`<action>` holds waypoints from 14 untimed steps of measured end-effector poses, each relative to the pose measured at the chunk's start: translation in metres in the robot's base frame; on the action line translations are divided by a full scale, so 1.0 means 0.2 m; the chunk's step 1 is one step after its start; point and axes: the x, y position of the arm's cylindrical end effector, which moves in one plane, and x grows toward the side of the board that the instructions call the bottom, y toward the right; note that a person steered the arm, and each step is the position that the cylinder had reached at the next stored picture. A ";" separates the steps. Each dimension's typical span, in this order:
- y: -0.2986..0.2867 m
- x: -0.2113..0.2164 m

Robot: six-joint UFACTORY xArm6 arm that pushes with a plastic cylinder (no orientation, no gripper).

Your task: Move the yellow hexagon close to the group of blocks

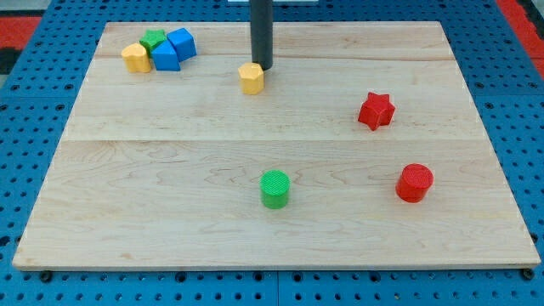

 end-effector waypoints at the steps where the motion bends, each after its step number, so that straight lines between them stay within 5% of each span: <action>1: 0.11 0.01; 2: 0.29 0.13; 3: 0.08 0.30; 5: -0.20 0.02; 7: 0.14 -0.01; 11: -0.31 -0.18; 12: -0.05 -0.18; 14: 0.98 -0.13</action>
